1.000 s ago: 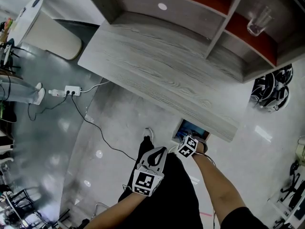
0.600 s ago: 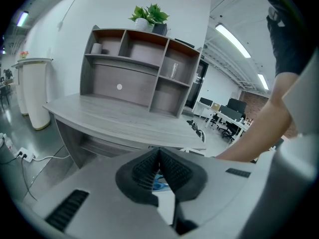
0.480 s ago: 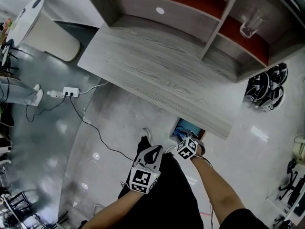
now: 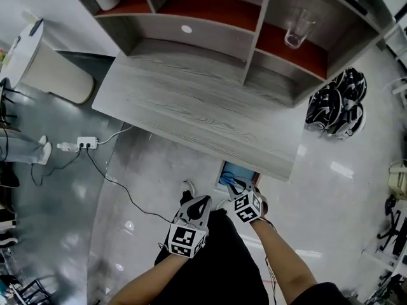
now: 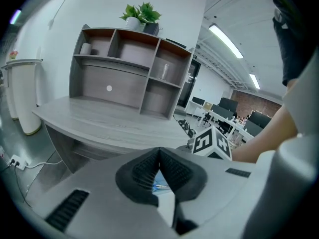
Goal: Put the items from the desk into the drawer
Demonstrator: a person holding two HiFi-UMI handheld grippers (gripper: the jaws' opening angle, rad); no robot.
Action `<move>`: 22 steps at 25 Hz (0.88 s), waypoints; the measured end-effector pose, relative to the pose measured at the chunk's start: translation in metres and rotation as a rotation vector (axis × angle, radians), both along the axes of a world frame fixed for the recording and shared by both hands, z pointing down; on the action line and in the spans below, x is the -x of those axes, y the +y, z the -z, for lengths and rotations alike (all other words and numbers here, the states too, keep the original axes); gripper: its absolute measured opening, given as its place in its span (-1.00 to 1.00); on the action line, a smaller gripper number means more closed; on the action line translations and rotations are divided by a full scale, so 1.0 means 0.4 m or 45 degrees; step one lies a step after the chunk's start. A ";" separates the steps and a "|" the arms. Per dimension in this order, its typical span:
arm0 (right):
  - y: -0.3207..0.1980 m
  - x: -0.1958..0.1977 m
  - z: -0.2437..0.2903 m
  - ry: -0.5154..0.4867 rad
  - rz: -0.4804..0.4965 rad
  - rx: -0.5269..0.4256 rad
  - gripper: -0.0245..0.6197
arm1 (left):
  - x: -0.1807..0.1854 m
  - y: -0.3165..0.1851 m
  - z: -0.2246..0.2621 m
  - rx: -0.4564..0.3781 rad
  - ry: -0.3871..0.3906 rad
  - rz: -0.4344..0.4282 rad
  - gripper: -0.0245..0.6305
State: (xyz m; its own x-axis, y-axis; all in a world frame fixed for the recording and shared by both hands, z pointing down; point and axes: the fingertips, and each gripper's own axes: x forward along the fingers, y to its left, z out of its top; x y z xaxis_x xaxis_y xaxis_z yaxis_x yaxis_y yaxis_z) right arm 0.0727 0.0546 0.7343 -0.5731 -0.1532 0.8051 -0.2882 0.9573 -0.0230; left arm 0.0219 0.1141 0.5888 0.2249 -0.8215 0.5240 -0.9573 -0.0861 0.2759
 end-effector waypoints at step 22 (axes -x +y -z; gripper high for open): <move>-0.060 -0.103 0.662 -0.664 -0.725 -0.153 -0.86 | -0.077 -0.133 0.303 -0.241 0.029 -0.267 -0.88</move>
